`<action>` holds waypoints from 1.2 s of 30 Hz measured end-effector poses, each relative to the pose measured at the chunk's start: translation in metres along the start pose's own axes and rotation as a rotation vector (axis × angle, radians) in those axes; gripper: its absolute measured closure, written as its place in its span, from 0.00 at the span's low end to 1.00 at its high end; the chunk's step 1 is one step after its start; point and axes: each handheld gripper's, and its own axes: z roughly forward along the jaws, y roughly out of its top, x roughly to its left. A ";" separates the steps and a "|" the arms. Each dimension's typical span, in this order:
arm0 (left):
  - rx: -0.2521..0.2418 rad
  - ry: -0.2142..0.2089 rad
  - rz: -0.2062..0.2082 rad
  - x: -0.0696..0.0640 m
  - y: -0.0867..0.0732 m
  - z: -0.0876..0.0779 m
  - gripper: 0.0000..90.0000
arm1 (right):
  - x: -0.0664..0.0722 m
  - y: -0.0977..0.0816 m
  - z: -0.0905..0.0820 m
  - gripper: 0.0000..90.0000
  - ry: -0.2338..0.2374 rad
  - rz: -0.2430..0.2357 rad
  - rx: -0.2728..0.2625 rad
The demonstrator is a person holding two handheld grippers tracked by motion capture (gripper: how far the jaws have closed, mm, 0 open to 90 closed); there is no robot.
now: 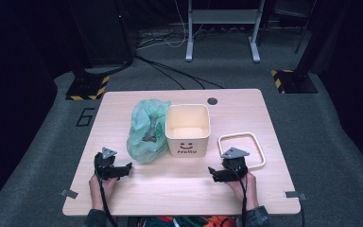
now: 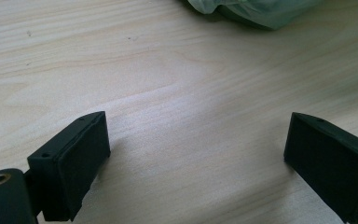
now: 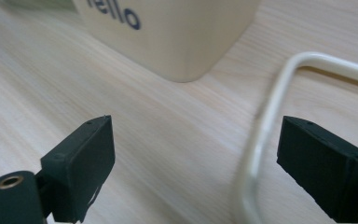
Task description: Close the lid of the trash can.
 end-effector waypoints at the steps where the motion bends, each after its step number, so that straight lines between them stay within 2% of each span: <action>1: -0.003 0.000 -0.002 0.000 0.000 0.000 0.07 | -0.004 0.000 -0.003 0.12 -0.010 0.004 -0.003; 3: 0.002 0.003 0.002 0.000 0.000 0.000 0.08 | -0.012 0.000 -0.008 0.12 -0.027 0.015 -0.010; 4: 0.003 0.003 0.001 0.000 0.000 0.000 0.08 | -0.012 0.000 -0.008 0.12 -0.027 0.015 -0.010; 13: -0.003 0.015 -0.004 0.000 0.000 0.000 0.08 | -0.053 -0.004 -0.025 0.13 -0.082 0.072 -0.022; 23: -0.005 0.015 -0.007 0.000 0.000 0.000 0.08 | -0.079 -0.009 -0.023 0.11 -0.114 0.103 -0.010; 24: -0.005 0.013 -0.008 0.000 0.000 0.000 0.08 | -0.085 -0.010 -0.023 0.10 -0.117 0.114 -0.007; 36: -0.005 0.009 -0.009 0.000 0.000 0.000 0.09 | -0.112 -0.012 -0.021 0.10 -0.145 0.151 0.024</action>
